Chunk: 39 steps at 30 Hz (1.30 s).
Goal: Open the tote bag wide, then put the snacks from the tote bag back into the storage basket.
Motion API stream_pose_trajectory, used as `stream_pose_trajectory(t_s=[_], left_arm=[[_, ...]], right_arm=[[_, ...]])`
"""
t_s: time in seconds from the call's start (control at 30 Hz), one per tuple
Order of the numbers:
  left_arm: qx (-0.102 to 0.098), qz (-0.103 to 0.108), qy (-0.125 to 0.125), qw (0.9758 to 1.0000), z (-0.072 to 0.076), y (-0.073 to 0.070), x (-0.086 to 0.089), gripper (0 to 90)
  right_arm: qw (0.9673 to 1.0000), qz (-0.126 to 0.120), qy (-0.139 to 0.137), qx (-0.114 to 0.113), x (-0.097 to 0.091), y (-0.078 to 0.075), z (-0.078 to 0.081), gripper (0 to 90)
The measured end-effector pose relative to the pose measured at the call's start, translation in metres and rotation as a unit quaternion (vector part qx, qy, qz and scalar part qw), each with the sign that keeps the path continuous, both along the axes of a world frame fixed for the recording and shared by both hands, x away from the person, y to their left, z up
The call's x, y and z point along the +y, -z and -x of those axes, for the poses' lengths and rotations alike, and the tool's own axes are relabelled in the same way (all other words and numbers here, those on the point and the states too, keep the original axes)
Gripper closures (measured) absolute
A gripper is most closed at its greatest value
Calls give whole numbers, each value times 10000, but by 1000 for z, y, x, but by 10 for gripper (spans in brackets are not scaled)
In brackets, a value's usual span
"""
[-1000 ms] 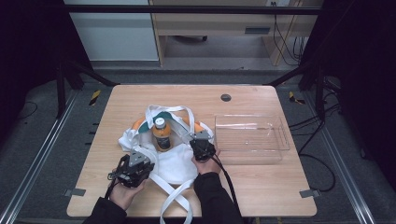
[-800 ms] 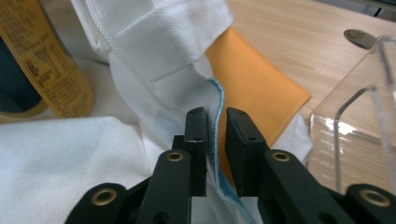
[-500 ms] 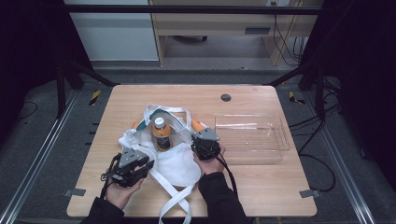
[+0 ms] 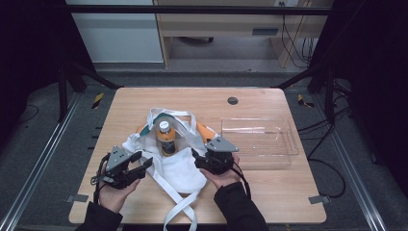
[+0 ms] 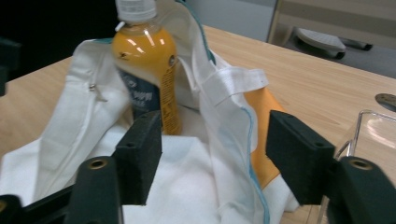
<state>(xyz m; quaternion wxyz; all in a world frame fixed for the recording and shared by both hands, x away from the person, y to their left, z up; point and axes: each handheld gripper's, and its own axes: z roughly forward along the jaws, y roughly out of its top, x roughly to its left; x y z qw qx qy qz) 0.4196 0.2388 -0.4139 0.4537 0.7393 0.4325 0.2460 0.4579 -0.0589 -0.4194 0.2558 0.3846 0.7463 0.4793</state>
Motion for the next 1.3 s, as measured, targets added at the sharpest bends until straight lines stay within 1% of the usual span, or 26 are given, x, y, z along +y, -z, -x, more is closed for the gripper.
stream_pose_trajectory(t_s=[0.07,0.17,0.3,0.33,0.4,0.43,0.6,0.73,0.8,1.0,1.07,1.3], left_arm=[[-17,27,4,10000,-1,-2,2,460],[-32,48,40,10000,-3,-4,4,420],[-43,26,56,10000,-4,-5,5,384],[-49,30,63,10000,-5,-6,5,376],[-61,14,78,10000,-5,-6,4,368],[-67,-6,72,10000,-6,-6,4,367],[-96,29,71,9999,-8,-7,5,360],[-140,71,54,9999,-10,-9,7,357],[-150,86,59,9998,-11,-10,7,355],[-224,104,59,9997,-15,-16,8,352],[-241,123,64,9996,-17,-17,9,351],[-273,93,69,9996,-21,-20,7,348]], right_arm=[[9999,0,-138,-1,-5,-1,5,308],[9997,14,-256,-28,-14,-1,13,262],[9995,45,-298,-37,-30,0,23,226],[9995,53,-292,-46,-39,1,28,218],[9995,54,-301,-29,-48,2,32,213],[9996,45,-286,-10,-52,3,33,209],[9998,57,-152,66,-74,11,42,187],[10000,-20,-31,56,-88,14,47,176],[10000,-49,9,57,-94,16,49,170],[9998,-26,167,97,-107,21,55,154],[9997,-64,225,100,-112,21,58,149],[9991,-170,382,76,-127,23,64,135]])
